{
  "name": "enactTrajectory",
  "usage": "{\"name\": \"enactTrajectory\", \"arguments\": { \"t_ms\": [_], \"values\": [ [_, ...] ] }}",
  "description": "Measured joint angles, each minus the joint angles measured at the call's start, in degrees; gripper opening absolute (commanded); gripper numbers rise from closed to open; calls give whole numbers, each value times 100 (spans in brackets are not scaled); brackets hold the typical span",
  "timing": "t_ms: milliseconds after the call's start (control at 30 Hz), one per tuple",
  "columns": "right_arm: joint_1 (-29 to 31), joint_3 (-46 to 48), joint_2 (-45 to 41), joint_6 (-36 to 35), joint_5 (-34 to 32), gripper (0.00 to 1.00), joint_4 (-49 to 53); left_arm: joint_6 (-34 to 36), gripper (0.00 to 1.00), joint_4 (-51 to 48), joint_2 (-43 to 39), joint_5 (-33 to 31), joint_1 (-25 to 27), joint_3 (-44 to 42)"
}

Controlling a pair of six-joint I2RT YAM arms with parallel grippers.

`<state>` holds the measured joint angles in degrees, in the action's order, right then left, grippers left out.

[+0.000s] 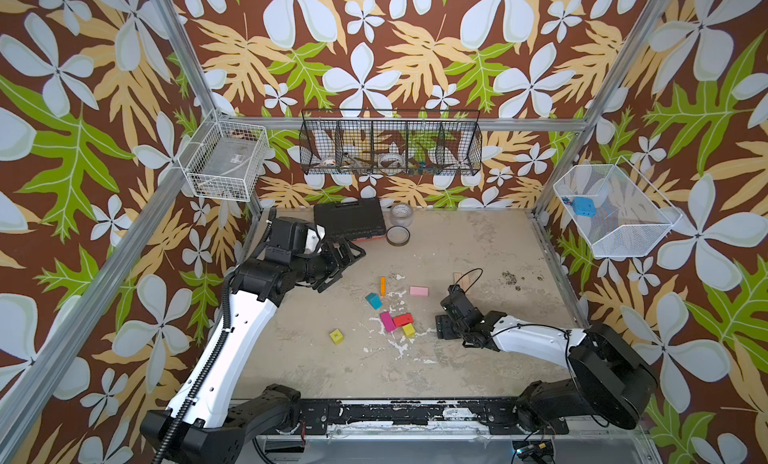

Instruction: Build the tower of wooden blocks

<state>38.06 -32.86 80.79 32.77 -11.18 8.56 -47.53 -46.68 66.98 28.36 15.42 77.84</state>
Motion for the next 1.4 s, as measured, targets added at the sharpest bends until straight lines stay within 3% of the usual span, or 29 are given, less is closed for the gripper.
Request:
{"name": "enactTrajectory", "arguments": {
  "t_ms": [200,300,433,567,800,1033,1300,1400],
  "values": [
    [-105,85,-201,-46,212,81,-122,175,100,-188,-31,2,-26,267],
    [-118,79,-188,-68,238,77,-133,118,100,94,-485,-20,-26,-70],
    [-122,-9,22,-76,238,71,-168,-208,100,1891,-2352,-544,-26,-2625],
    [-120,-24,76,-146,225,67,-203,-315,100,3442,-2441,-960,-37,-4409],
    [-116,-24,87,-146,227,60,-227,-140,100,5521,-2485,-1641,-105,-5965],
    [-92,9,76,-127,238,65,-278,138,100,6297,-2494,-1738,-101,-6087],
    [164,-61,133,-52,170,62,-186,258,100,6522,-2315,-1711,-101,-6083],
    [205,-61,140,7,131,70,-181,260,100,6575,-2345,-1683,-101,-6070]
  ]
}}
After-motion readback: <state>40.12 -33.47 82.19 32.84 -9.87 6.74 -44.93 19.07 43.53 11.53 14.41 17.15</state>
